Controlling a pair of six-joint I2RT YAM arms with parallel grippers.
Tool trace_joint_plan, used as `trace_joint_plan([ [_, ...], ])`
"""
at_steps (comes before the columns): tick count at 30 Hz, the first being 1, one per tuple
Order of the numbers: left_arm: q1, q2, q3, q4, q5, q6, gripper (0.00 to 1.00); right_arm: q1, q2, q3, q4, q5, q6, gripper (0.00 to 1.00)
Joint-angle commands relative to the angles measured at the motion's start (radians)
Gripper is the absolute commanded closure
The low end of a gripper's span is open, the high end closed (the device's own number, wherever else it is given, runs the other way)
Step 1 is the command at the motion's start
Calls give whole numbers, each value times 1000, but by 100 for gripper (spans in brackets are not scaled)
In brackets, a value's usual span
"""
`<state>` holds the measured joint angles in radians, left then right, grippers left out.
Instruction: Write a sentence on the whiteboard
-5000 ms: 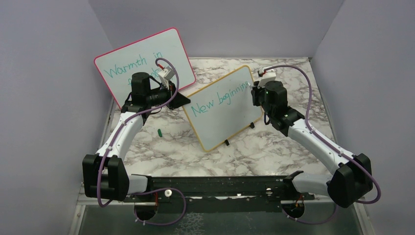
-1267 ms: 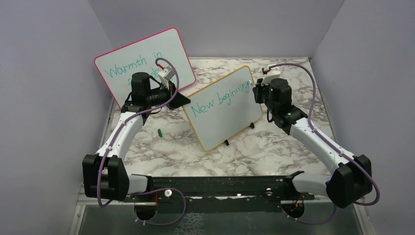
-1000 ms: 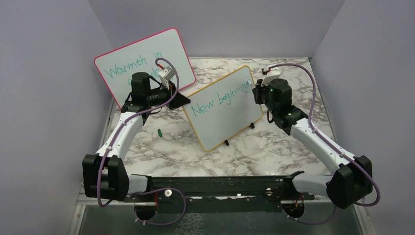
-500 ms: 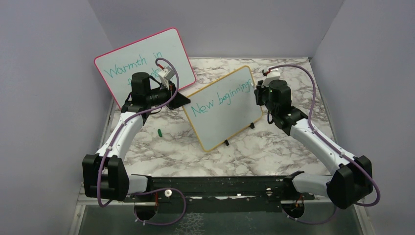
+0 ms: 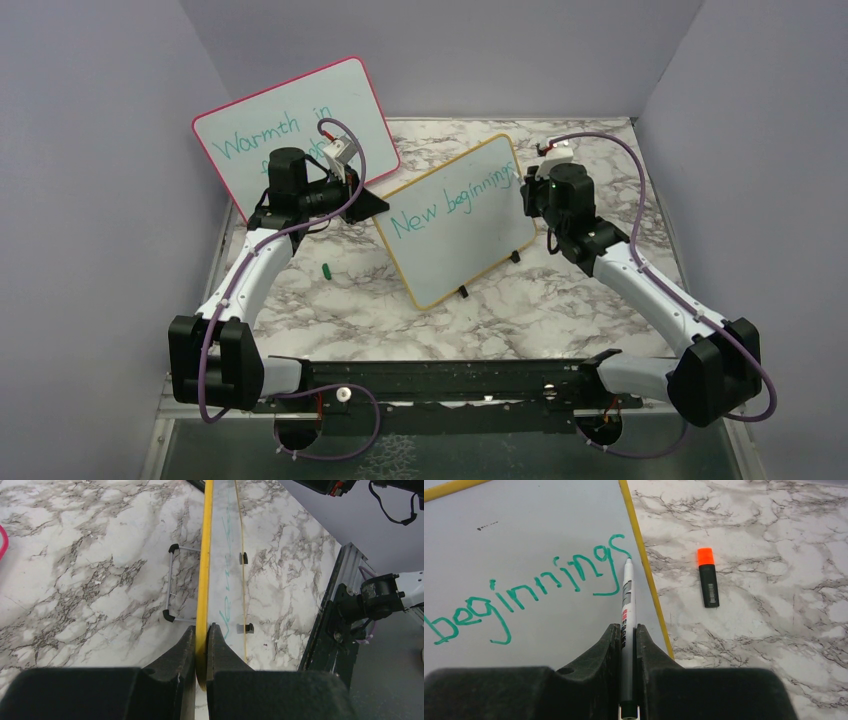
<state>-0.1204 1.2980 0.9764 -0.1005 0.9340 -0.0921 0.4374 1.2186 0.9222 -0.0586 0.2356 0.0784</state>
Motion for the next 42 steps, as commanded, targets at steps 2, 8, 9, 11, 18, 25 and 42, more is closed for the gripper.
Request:
trace_joint_plan([
  [2,-4,21,-5,-53,-93,83,100,-2,-26,-20,-29,-76,23,100],
  [8,-4,19,-7,-51,-95,83,100,-2,-37,-15,-33,-82,29,100],
  [9,-4,19,-7,-51,-95,83,100,-2,-43,-19,-33,-71,30,100],
  [11,-4,20,-7,-51,-95,82,100,-2,-62,-28,-29,-41,32,100],
  [18,-5,16,-7,-48,-104,78,100,-2,-132,-43,-49,-38,2,100],
  [25,-5,18,-8,-45,-105,73,100,1,-195,-82,-64,-118,-1,100],
  [42,-4,33,-22,-9,-128,39,100,280,-283,-223,-40,-17,26,100],
])
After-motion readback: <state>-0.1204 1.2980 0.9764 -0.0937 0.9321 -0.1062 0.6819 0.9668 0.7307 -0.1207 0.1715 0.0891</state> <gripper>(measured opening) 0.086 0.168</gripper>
